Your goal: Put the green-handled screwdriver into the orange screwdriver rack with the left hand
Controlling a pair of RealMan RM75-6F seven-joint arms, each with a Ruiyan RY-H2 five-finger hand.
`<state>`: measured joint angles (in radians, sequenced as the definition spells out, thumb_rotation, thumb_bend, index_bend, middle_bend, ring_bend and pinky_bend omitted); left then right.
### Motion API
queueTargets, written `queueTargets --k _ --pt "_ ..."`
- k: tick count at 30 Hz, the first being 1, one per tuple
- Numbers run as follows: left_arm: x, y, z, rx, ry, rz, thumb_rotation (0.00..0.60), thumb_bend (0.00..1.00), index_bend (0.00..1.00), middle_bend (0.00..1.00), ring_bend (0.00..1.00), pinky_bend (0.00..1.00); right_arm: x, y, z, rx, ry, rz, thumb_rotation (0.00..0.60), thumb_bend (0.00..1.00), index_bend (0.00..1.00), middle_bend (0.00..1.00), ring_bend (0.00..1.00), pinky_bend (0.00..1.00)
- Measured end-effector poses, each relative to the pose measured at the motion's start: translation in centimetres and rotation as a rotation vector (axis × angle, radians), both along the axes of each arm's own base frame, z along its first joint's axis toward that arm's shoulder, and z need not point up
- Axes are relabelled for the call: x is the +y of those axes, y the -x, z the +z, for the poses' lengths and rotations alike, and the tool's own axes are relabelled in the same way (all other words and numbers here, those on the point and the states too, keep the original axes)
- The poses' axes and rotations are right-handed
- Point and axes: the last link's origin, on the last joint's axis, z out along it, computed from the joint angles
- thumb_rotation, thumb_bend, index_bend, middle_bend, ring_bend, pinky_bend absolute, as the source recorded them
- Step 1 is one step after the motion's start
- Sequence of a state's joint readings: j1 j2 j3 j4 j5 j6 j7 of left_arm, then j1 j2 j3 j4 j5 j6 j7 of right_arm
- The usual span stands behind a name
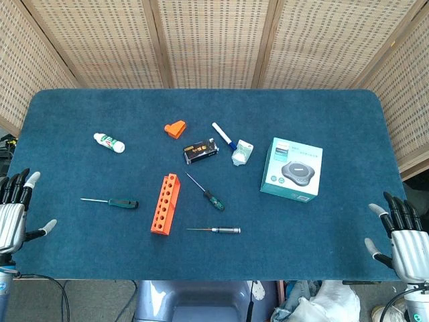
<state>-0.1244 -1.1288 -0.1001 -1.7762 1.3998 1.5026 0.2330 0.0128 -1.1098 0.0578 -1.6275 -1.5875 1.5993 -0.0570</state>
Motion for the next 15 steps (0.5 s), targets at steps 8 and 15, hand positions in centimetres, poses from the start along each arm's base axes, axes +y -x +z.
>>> queueTargets --k 8,15 --pt "0.02 0.02 -0.01 0.001 -0.001 0.001 0.600 0.07 0.06 0.00 0.00 0.00 0.04 0.08 0.00 0.001 -0.002 -0.002 0.600 0.26 0.17 0.00 0.00 0.00" --pt "0.11 0.06 0.02 -0.003 0.001 0.000 0.600 0.07 0.07 0.00 0.00 0.00 0.05 -0.09 -0.07 0.004 -0.002 0.002 0.600 0.26 0.17 0.00 0.00 0.00"
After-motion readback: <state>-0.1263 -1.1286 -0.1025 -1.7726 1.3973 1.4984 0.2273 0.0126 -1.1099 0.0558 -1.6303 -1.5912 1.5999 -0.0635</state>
